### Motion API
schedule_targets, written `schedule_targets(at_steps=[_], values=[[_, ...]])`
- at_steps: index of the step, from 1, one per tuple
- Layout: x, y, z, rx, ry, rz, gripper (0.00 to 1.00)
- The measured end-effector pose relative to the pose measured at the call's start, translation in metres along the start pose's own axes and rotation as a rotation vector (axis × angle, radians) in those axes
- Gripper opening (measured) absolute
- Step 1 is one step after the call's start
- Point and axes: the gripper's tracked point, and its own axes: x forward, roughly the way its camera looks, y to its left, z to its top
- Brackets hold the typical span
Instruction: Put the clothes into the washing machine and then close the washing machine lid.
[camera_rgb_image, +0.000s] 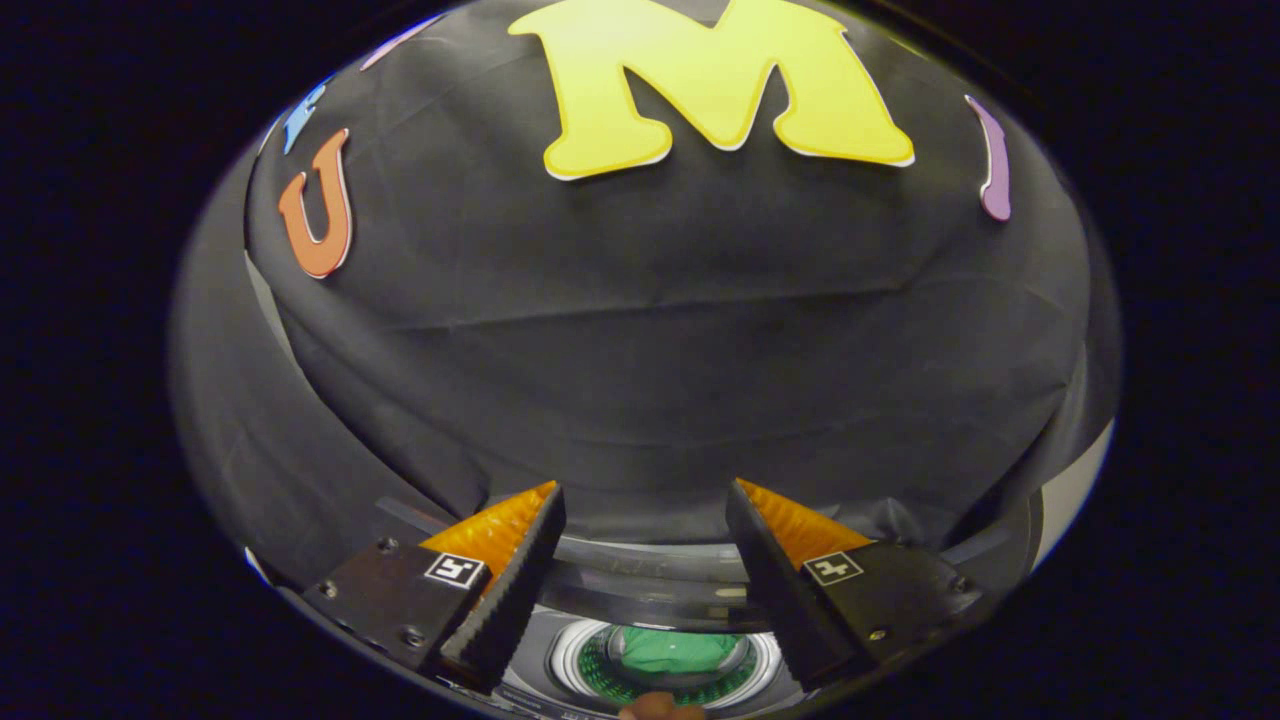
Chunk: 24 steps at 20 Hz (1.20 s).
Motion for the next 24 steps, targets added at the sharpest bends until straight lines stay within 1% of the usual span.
schedule_targets(at_steps=[2,6,10,24], values=[[0.001,-0.001,-0.001,-0.002,0.0,-0.003,1.0],[-0.006,-0.001,0.0,-0.015,-0.081,-0.002,1.0],[-0.015,0.003,-0.008,-0.031,-0.121,0.005,1.0],[-0.035,0.008,-0.028,-0.054,-0.166,0.002,1.0]])
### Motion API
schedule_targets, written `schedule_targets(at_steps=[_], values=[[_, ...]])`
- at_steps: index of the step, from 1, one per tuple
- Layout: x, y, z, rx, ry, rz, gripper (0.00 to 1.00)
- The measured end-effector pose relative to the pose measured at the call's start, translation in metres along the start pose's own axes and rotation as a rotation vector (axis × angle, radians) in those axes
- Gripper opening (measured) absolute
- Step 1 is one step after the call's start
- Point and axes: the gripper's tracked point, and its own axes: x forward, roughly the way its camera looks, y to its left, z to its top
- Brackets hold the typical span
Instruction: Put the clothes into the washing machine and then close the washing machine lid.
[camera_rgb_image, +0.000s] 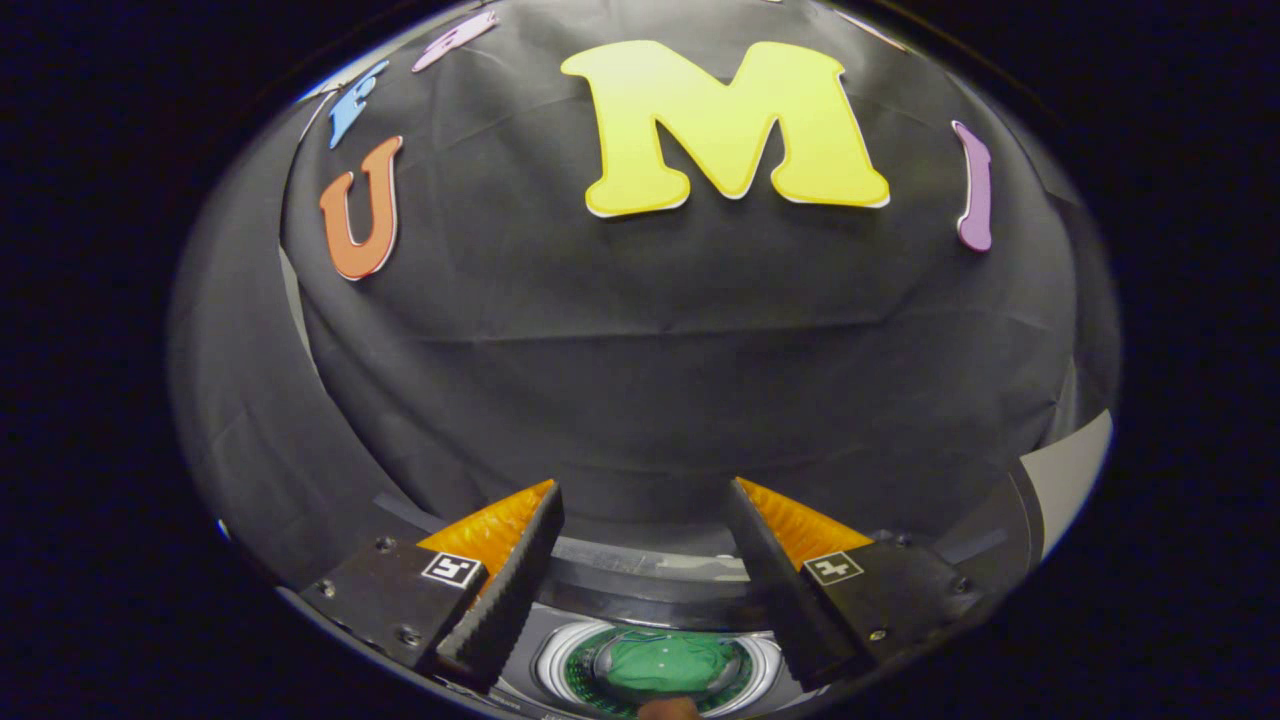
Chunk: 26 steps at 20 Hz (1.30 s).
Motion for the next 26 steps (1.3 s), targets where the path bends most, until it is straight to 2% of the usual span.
schedule_targets(at_steps=[13,19,26], values=[[-0.04,0.011,-0.035,-0.012,-0.072,-0.026,1.0],[-0.092,0.02,-0.087,0.013,-0.075,-0.022,1.0],[-0.17,0.036,-0.099,-0.056,-0.14,0.01,1.0]])
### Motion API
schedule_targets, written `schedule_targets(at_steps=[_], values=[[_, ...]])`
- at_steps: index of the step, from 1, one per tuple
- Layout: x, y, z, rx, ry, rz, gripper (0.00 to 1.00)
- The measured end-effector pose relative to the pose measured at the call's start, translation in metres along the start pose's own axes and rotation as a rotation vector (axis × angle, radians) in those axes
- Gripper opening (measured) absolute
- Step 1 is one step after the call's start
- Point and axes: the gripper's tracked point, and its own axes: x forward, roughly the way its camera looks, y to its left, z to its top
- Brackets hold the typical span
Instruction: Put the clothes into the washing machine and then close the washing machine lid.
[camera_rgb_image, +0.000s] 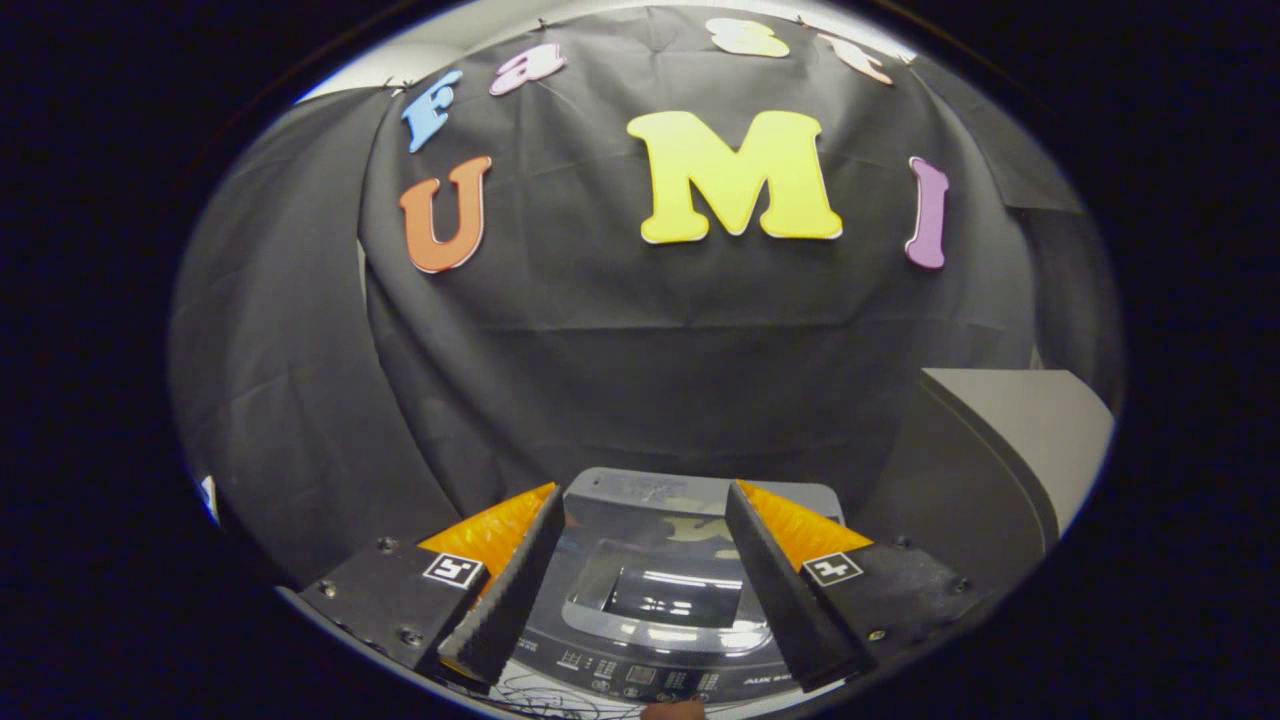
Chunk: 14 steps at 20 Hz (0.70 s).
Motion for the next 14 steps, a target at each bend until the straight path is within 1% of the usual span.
schedule_targets(at_steps=[2,4,6,8,10,14], values=[[-0.033,-0.003,0.004,-0.002,-0.031,0.002,1.0],[-0.077,-0.014,0.009,-0.002,-0.074,0.005,1.0],[-0.13,-0.029,0.014,-0.009,-0.125,0.012,1.0],[-0.188,-0.057,0.016,-0.037,-0.164,0.001,1.0],[-0.243,-0.094,0.027,-0.062,-0.212,-0.036,1.0],[-0.341,-0.174,0.034,-0.041,-0.283,-0.176,1.0]])
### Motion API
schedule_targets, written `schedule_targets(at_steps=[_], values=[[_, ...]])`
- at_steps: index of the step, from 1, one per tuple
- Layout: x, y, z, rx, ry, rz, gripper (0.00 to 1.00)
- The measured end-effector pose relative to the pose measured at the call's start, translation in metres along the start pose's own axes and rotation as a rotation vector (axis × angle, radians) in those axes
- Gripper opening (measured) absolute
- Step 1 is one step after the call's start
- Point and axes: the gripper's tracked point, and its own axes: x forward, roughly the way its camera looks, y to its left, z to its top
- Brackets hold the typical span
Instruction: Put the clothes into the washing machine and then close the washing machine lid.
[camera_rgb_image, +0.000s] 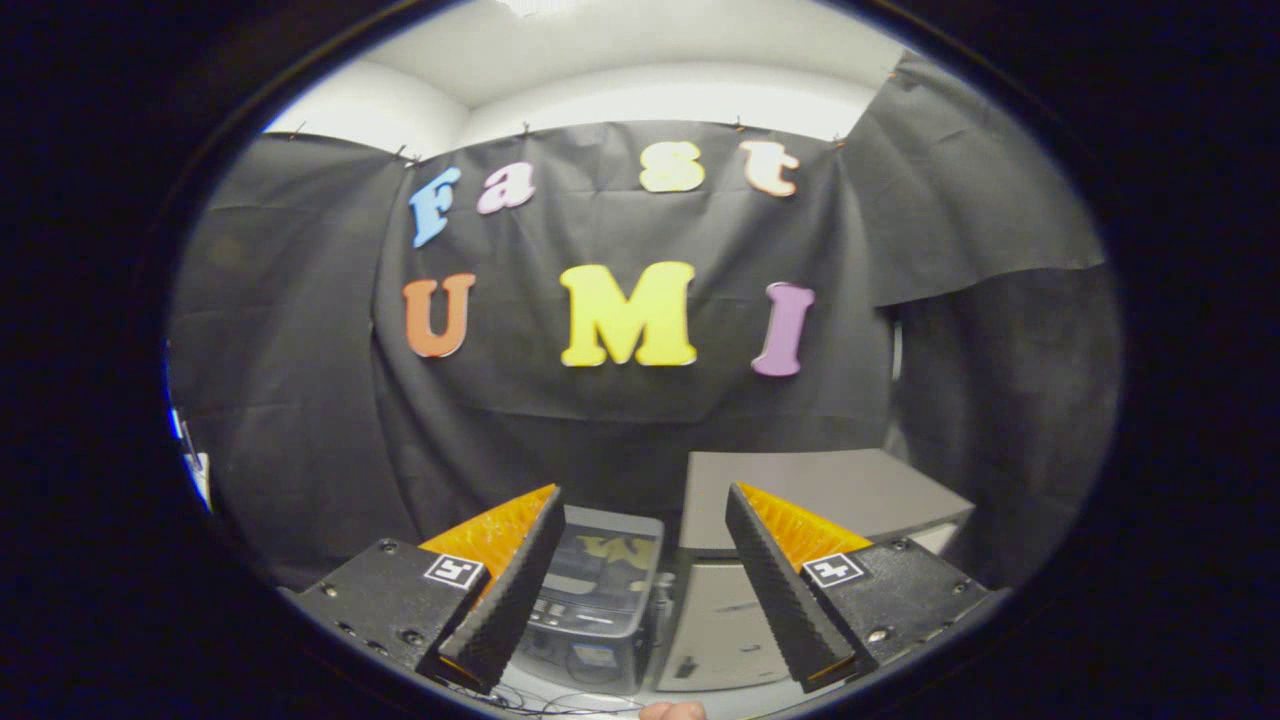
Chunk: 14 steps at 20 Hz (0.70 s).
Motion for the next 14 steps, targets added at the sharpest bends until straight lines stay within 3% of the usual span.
schedule_targets(at_steps=[5,14], values=[[-0.078,-0.096,0.013,-0.007,-0.026,-0.117,1.0],[-0.139,-0.132,0.019,0.005,-0.051,-0.065,1.0]])
